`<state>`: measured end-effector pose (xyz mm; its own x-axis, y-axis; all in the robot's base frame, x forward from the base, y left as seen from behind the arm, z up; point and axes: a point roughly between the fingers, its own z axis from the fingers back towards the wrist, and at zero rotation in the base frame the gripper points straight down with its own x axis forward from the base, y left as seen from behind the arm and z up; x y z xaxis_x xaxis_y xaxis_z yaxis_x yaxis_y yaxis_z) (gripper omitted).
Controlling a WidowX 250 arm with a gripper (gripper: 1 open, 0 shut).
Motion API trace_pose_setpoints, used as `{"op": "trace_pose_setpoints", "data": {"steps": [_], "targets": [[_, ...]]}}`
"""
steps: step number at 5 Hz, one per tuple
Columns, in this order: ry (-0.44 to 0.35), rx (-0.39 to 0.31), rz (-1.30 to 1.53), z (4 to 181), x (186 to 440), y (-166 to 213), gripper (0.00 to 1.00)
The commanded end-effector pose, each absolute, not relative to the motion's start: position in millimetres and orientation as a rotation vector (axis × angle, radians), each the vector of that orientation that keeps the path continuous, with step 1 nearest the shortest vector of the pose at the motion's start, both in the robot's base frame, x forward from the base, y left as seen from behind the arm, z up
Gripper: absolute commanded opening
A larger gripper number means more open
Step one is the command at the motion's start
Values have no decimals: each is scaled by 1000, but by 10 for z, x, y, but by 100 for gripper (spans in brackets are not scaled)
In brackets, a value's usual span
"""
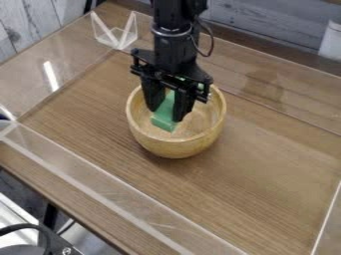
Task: Put the green block in the brown bowl
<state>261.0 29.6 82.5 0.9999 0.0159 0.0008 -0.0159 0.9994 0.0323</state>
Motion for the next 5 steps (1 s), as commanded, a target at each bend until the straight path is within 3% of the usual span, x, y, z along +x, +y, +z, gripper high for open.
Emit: {"op": "trace_pose_setpoints", "data": {"steps": [1,5], "targets": [[-36,27,-5,904,2678,247,0],[-40,-14,-32,951,2742,76,0]]}}
